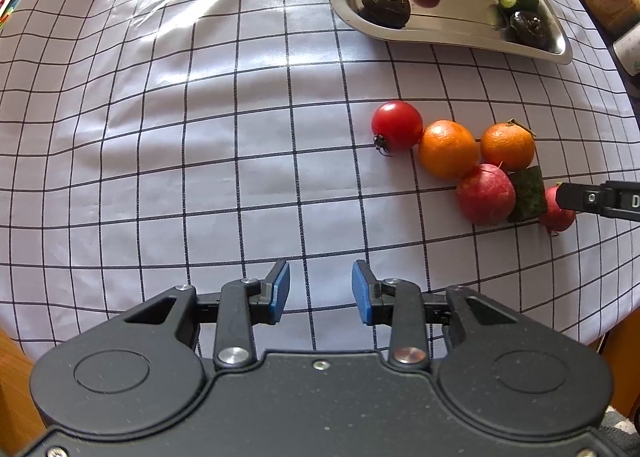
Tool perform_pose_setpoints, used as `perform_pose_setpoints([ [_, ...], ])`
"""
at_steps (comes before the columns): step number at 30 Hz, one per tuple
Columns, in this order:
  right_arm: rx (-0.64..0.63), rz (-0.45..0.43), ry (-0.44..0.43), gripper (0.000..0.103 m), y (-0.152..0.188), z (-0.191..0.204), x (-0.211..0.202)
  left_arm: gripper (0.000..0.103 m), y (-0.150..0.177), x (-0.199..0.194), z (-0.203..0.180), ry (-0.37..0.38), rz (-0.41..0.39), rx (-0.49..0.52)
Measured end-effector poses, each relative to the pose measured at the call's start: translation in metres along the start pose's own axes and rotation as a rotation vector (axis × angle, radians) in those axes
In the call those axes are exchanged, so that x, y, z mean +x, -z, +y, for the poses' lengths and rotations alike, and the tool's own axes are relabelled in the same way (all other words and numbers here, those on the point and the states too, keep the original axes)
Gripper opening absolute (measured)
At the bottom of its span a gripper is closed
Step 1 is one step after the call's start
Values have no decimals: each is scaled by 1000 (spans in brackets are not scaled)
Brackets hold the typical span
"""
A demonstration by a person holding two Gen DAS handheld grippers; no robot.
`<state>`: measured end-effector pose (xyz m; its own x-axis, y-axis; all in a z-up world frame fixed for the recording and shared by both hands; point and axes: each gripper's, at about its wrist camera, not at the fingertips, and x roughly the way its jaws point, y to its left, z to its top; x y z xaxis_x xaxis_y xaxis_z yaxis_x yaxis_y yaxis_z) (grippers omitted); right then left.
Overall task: Organize fruits
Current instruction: 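Close the right tool on the red radish, then grasp the red cherry tomato with left tool while right tool holds the radish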
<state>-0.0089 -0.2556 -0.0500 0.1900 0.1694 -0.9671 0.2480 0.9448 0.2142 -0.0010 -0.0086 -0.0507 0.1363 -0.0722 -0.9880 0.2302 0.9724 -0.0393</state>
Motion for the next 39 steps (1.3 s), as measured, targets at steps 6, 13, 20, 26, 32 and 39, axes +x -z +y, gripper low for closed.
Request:
perform_pose_setpoints([
  [6, 7, 20, -17, 40, 1, 2, 7, 43, 1, 0, 1, 2, -2, -1],
  [13, 9, 40, -52, 32, 3, -8, 8, 43, 1, 0, 4, 4, 3, -13],
  [20, 44, 15, -18, 32, 14, -22, -3, 43, 2, 0, 2, 9, 3, -4],
  [26, 57, -5, 55, 32, 16, -39, -9, 43, 1, -1, -5, 20, -1, 25],
  [32, 36, -30, 73, 35, 18, -40, -8, 43, -1, -5, -12, 47, -18, 50],
  [39, 1, -42, 118, 39, 15, -32, -3, 43, -6, -8, -16, 81, -36, 63],
])
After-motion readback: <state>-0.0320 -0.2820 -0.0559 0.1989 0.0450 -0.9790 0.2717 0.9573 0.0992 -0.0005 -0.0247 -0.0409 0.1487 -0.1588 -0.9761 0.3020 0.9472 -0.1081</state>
